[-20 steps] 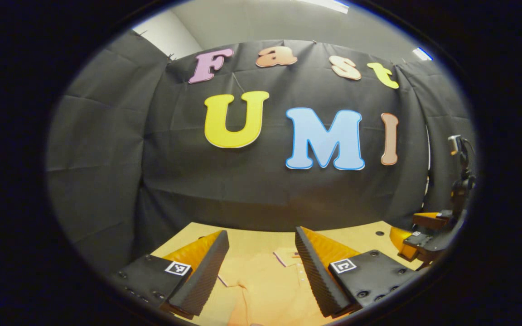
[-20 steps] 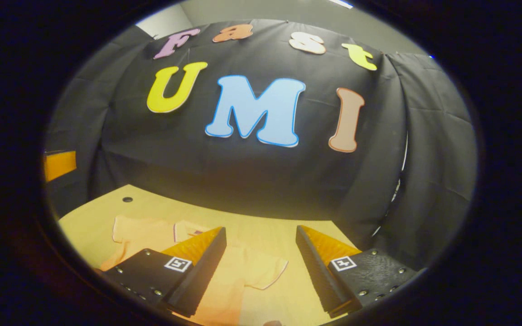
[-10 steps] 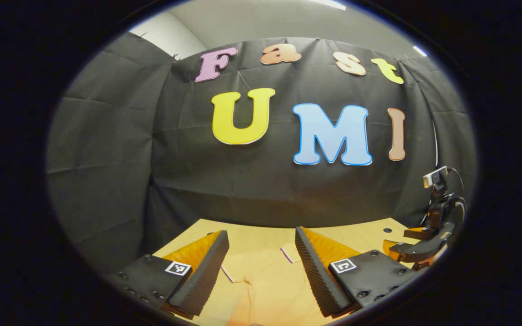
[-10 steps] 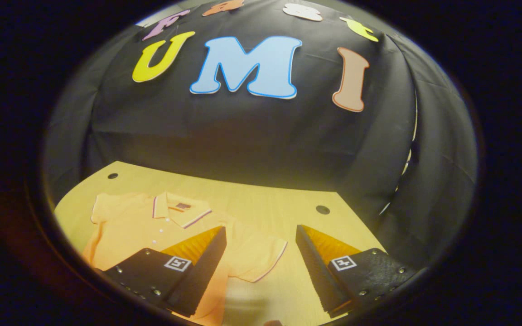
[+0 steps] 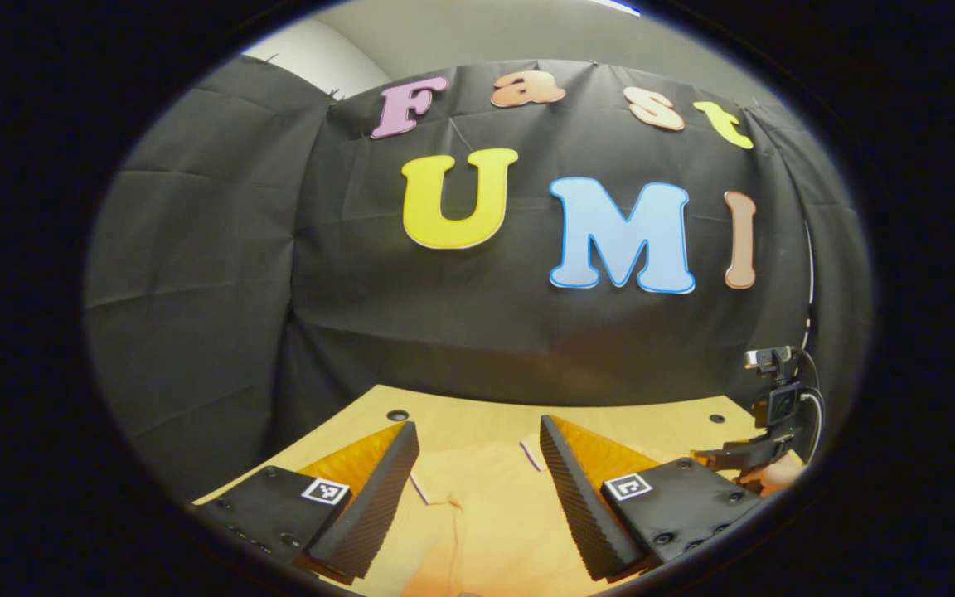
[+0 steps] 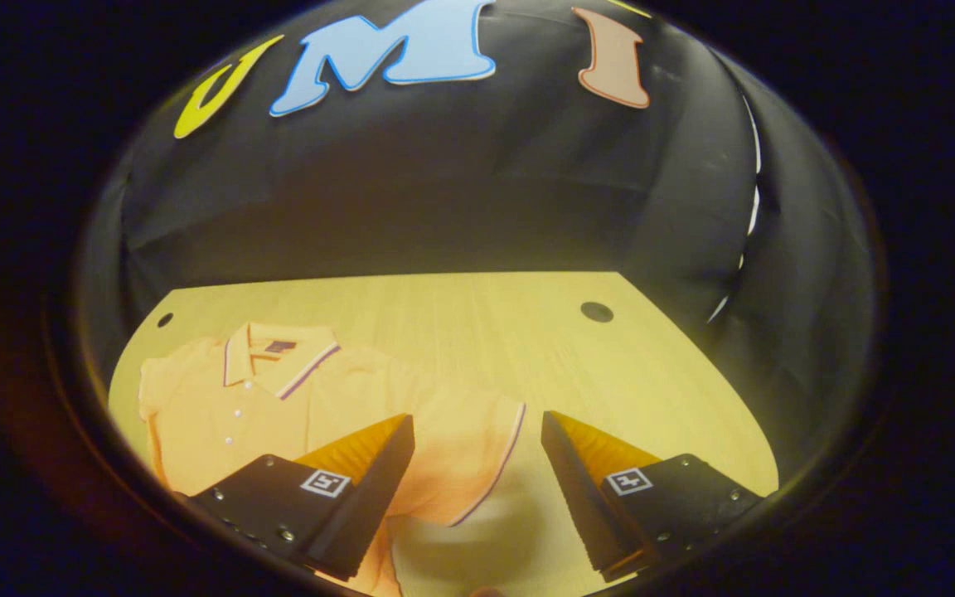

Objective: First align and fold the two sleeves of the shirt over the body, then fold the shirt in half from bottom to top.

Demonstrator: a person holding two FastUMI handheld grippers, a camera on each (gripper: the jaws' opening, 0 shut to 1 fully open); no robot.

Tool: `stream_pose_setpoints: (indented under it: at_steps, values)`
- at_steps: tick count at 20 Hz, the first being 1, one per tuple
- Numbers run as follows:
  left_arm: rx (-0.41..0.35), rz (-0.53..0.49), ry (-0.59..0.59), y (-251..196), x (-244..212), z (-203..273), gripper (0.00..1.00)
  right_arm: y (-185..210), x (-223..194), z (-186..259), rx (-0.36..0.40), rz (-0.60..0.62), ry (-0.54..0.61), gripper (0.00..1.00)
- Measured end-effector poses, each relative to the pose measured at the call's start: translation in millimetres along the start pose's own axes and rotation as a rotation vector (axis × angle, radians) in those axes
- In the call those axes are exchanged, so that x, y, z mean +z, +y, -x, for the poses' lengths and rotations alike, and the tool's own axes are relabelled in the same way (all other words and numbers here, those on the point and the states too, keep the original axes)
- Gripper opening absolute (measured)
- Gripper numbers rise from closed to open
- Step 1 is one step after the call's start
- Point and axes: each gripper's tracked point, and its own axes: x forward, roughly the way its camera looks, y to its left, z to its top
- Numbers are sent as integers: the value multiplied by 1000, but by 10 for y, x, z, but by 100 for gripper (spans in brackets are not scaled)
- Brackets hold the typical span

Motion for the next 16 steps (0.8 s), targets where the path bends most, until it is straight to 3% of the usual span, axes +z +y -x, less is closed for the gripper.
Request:
stream_pose_setpoints:
  at_steps: [6, 12, 16]
  values:
    - [11, -15, 17, -11, -62, -22, 96, -139, -169, -444, -23, -25, 102, 96]
    - [9, -29, 23, -76, -74, -51, 96, -138, -273, -584, 4, -69, 158, 96]
    - [11, -30, 16, -101, -57, -8, 95, -74, -313, -608, 27, -84, 159, 75]
